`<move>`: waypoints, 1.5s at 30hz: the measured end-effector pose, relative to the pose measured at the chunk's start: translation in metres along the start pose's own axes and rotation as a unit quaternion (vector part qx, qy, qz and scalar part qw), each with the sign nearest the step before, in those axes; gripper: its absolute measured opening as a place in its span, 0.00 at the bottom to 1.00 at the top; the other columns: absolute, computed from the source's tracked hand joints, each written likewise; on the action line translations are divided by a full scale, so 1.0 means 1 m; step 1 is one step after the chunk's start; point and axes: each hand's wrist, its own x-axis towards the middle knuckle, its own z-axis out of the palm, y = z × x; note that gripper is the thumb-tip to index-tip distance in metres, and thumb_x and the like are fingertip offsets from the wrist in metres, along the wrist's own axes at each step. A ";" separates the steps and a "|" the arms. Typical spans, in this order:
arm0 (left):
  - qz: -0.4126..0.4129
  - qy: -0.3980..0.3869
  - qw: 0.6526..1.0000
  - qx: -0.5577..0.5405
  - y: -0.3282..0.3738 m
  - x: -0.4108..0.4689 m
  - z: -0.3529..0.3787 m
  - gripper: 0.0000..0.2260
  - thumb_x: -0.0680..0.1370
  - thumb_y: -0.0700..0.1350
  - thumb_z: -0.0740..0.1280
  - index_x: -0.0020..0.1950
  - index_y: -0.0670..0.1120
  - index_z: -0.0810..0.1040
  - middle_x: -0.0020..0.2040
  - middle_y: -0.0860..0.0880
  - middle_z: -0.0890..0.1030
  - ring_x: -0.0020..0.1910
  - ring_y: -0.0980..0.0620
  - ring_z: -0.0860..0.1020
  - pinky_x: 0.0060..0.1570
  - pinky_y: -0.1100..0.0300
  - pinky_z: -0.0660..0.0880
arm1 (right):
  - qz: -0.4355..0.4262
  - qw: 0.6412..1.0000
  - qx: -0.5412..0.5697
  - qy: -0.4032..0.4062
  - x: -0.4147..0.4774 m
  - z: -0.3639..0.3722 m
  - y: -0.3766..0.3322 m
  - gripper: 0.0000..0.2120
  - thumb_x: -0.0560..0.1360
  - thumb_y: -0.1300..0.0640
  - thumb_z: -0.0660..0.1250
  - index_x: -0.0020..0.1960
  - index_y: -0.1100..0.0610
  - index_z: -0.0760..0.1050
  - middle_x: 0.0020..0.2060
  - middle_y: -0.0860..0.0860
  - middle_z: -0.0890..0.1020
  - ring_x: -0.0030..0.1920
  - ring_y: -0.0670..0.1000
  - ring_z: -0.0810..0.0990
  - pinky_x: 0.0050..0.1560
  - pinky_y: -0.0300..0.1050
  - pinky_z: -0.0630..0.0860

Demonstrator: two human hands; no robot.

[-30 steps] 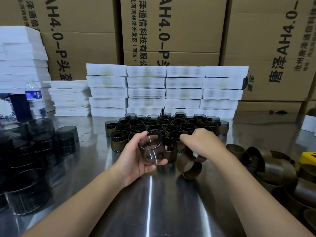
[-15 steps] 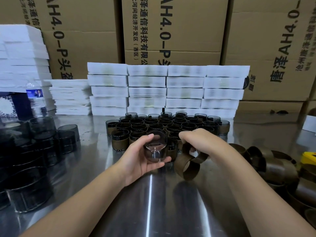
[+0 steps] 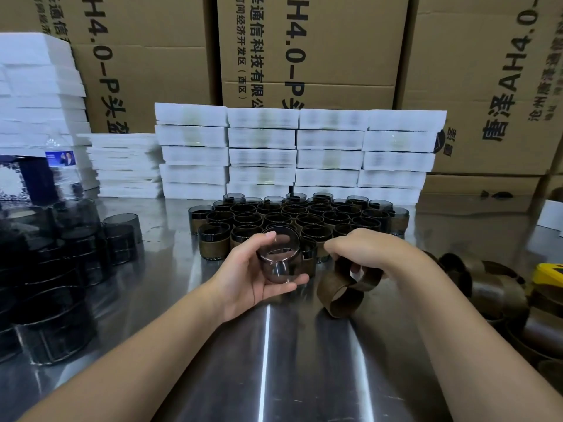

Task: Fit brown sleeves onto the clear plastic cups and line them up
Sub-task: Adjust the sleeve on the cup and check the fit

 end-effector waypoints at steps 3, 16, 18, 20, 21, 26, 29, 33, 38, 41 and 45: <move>-0.009 -0.015 1.000 -0.001 0.000 -0.002 0.002 0.20 0.61 0.54 0.76 0.49 0.46 0.85 0.56 0.37 0.82 0.49 0.30 0.81 0.33 0.54 0.82 | 0.002 1.000 -0.012 -0.005 -0.001 -0.002 0.002 0.08 0.69 0.50 0.61 0.35 0.53 0.70 0.25 0.50 0.75 0.17 0.48 0.67 0.23 0.34 0.61; -0.170 -0.340 0.921 0.087 0.002 -0.016 0.007 0.26 0.72 0.59 0.67 0.66 0.48 0.76 0.57 0.40 0.81 0.44 0.43 0.84 0.36 0.61 0.81 | -0.054 0.997 0.060 0.022 0.002 0.003 -0.004 0.10 0.68 0.49 0.62 0.34 0.55 0.73 0.27 0.50 0.76 0.18 0.49 0.70 0.23 0.32 0.63; -0.188 -0.326 0.920 0.112 0.001 -0.015 0.007 0.29 0.70 0.60 0.68 0.68 0.48 0.76 0.56 0.40 0.82 0.42 0.43 0.84 0.35 0.61 0.81 | -0.073 0.995 0.054 0.033 0.001 0.007 -0.006 0.11 0.69 0.49 0.63 0.32 0.55 0.71 0.24 0.48 0.74 0.17 0.47 0.68 0.20 0.30 0.61; -0.191 -0.294 0.929 0.119 0.001 -0.013 0.005 0.32 0.68 0.60 0.71 0.67 0.46 0.76 0.55 0.39 0.82 0.41 0.42 0.84 0.33 0.61 0.81 | -0.086 0.994 0.051 0.039 0.001 0.009 -0.007 0.12 0.69 0.49 0.63 0.32 0.54 0.68 0.24 0.48 0.71 0.21 0.48 0.69 0.26 0.36 0.66; -0.189 -0.279 0.934 0.119 0.002 -0.013 0.003 0.32 0.67 0.60 0.72 0.67 0.45 0.77 0.55 0.38 0.82 0.40 0.42 0.84 0.32 0.61 0.81 | -0.091 0.994 0.047 0.044 0.001 0.010 -0.007 0.13 0.70 0.48 0.64 0.32 0.54 0.66 0.24 0.47 0.69 0.23 0.49 0.69 0.29 0.39 0.67; -0.176 -0.230 0.952 0.097 0.003 -0.011 0.000 0.36 0.63 0.59 0.75 0.65 0.41 0.76 0.55 0.35 0.81 0.40 0.40 0.84 0.31 0.59 0.81 | -0.107 0.986 0.034 0.123 0.004 0.007 -0.005 0.16 0.69 0.48 0.65 0.30 0.52 0.62 0.24 0.46 0.67 0.27 0.49 0.66 0.31 0.41 0.63; -0.164 -0.210 0.961 0.079 0.003 -0.010 -0.002 0.36 0.63 0.58 0.77 0.66 0.43 0.76 0.55 0.34 0.81 0.39 0.38 0.84 0.30 0.58 0.81 | -0.114 0.972 0.093 0.185 0.005 0.005 -0.004 0.10 0.69 0.48 0.66 0.35 0.52 0.71 0.33 0.45 0.77 0.34 0.46 0.74 0.35 0.42 0.70; -0.122 -0.194 0.971 0.073 0.002 -0.010 -0.001 0.28 0.62 0.58 0.77 0.59 0.47 0.82 0.54 0.35 0.82 0.38 0.38 0.83 0.29 0.58 0.80 | -0.135 0.945 0.190 0.230 0.007 0.005 -0.003 0.07 0.69 0.49 0.67 0.36 0.50 0.73 0.32 0.43 0.77 0.34 0.44 0.73 0.33 0.41 0.67; -0.085 -0.186 0.979 0.018 0.005 -0.008 0.000 0.28 0.61 0.56 0.78 0.60 0.55 0.81 0.58 0.34 0.80 0.36 0.37 0.83 0.28 0.57 0.81 | -0.160 0.930 0.250 0.215 0.009 0.005 -0.001 0.08 0.69 0.48 0.67 0.37 0.52 0.75 0.28 0.41 0.74 0.32 0.46 0.72 0.35 0.42 0.67; -0.103 -0.208 0.972 0.033 0.004 -0.010 0.002 0.28 0.62 0.57 0.77 0.59 0.48 0.83 0.59 0.36 0.80 0.38 0.39 0.84 0.30 0.58 0.81 | -0.194 0.921 0.275 0.199 0.009 0.007 -0.003 0.06 0.69 0.49 0.67 0.36 0.50 0.75 0.25 0.39 0.74 0.31 0.45 0.72 0.36 0.40 0.68; -0.118 -0.198 0.972 0.040 -0.001 -0.009 0.003 0.34 0.62 0.56 0.78 0.63 0.42 0.78 0.64 0.34 0.76 0.39 0.37 0.83 0.30 0.57 0.81 | -0.244 0.905 0.302 0.175 0.007 0.011 -0.007 0.04 0.71 0.53 0.68 0.38 0.50 0.76 0.26 0.41 0.76 0.27 0.42 0.75 0.28 0.33 0.71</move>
